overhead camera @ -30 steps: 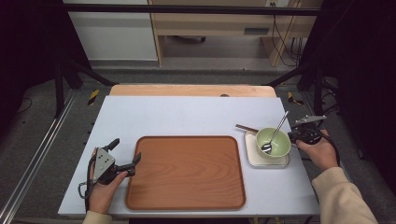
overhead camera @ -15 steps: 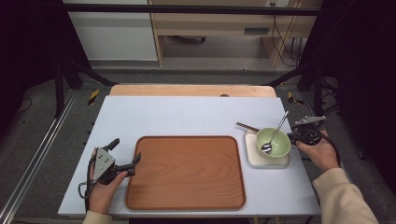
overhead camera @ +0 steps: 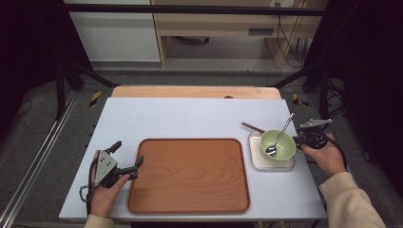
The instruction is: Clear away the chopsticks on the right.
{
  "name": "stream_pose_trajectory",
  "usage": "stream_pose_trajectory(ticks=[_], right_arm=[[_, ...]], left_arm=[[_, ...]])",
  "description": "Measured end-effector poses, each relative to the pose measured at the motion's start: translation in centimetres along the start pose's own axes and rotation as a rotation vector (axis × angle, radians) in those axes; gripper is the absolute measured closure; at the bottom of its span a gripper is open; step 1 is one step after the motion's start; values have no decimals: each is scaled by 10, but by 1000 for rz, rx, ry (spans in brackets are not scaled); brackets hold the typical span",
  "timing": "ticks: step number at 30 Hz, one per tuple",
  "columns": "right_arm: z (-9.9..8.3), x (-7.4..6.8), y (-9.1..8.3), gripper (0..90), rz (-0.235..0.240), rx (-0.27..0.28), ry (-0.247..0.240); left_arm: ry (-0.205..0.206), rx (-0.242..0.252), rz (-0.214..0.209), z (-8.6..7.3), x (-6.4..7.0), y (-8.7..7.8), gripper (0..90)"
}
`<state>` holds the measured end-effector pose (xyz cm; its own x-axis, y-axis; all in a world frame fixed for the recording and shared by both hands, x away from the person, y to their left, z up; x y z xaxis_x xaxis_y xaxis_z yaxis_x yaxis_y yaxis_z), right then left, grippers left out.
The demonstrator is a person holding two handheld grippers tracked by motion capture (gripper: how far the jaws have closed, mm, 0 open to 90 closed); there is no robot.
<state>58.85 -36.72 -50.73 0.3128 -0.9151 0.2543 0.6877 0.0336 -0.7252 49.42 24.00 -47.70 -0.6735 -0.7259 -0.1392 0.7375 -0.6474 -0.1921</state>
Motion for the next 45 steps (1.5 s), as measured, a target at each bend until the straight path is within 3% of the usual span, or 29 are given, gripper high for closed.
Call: stream_pose_trajectory(ticks=[16,35,45], right_arm=[[1,7,-6,900,-8,22,10],[3,23,-26,861,-15,42,-17],[-1,28,-29,822,-20,24,-29]], left_arm=[[3,1,3,0,-1,0,68],[8,-2,9,0,-1,0,68],[7,-1,8,0,-1,-1,67]])
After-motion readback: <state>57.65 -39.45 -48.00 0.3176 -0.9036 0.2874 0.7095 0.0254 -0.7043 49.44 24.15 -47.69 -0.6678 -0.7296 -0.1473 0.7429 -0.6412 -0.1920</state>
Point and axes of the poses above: each handheld gripper's, and its own axes: y roughly forward along the jaws, z roughly out of its top, x roughly to its right, the point moved 7 cm from there along y, roughly forward along the jaws, and after that the axes turned 13 degrees about -z, right-handed, at the moved point
